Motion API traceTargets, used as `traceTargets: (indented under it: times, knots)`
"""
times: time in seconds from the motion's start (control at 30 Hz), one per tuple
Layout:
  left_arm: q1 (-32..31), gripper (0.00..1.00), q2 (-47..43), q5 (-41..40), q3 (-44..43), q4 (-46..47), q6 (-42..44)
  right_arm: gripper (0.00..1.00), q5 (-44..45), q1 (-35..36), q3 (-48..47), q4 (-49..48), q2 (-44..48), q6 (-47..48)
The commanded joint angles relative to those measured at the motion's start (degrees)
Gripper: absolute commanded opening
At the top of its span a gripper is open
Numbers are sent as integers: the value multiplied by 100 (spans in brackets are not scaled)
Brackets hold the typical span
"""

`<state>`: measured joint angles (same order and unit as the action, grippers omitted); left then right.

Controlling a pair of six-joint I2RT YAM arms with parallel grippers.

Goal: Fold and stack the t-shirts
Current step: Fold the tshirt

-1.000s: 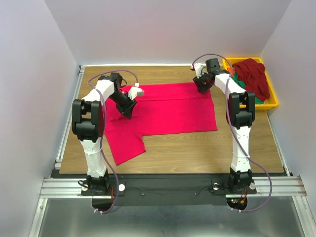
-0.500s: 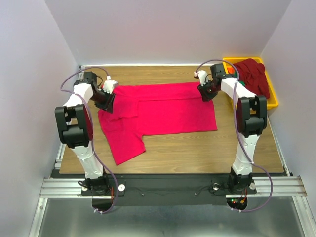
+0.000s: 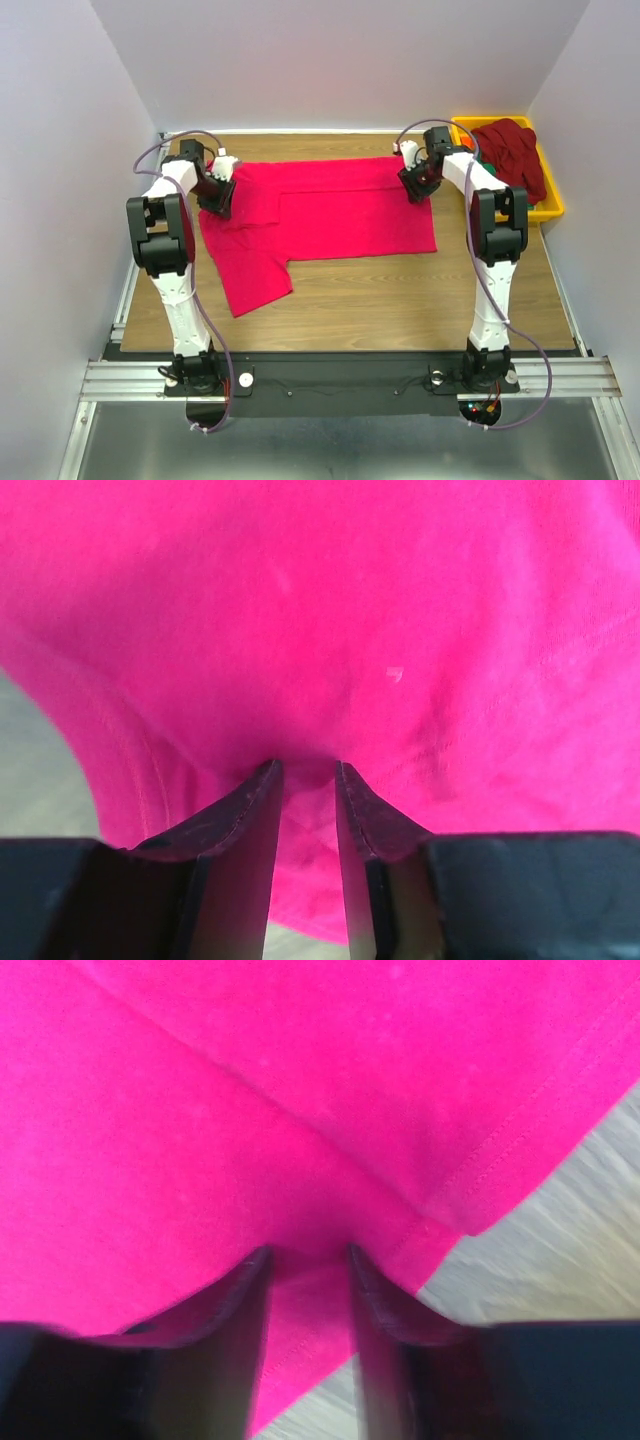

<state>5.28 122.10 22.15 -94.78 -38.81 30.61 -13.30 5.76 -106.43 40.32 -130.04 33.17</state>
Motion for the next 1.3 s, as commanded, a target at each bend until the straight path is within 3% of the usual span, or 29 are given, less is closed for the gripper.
traceTargets:
  times: [0.0, 0.1, 0.2, 0.4, 0.73, 1.27]
  knots:
    - [87, 44, -500, 280, -322, -250, 496, 51, -242, -57, 95, 125, 583, 163]
    - [87, 47, -1011, 676, -120, -557, 937, 64, -489, -49, 824, 275, 1479, 611]
    - [87, 50, -1836, 887, 580, -891, 1612, 67, -498, -49, 1685, 371, 2304, 1147]
    - [96, 51, -2892, 773, 1978, -989, 2308, 48, -349, 65, 2810, 583, 2975, 1867]
    - [79, 51, -3491, 484, 3070, -795, 2669, 46, -76, 233, 3804, 293, 3099, 2343]
    - [-9, 52, -3632, 140, 3484, -716, 2986, 49, 267, 285, 4254, -463, 3045, 2440]
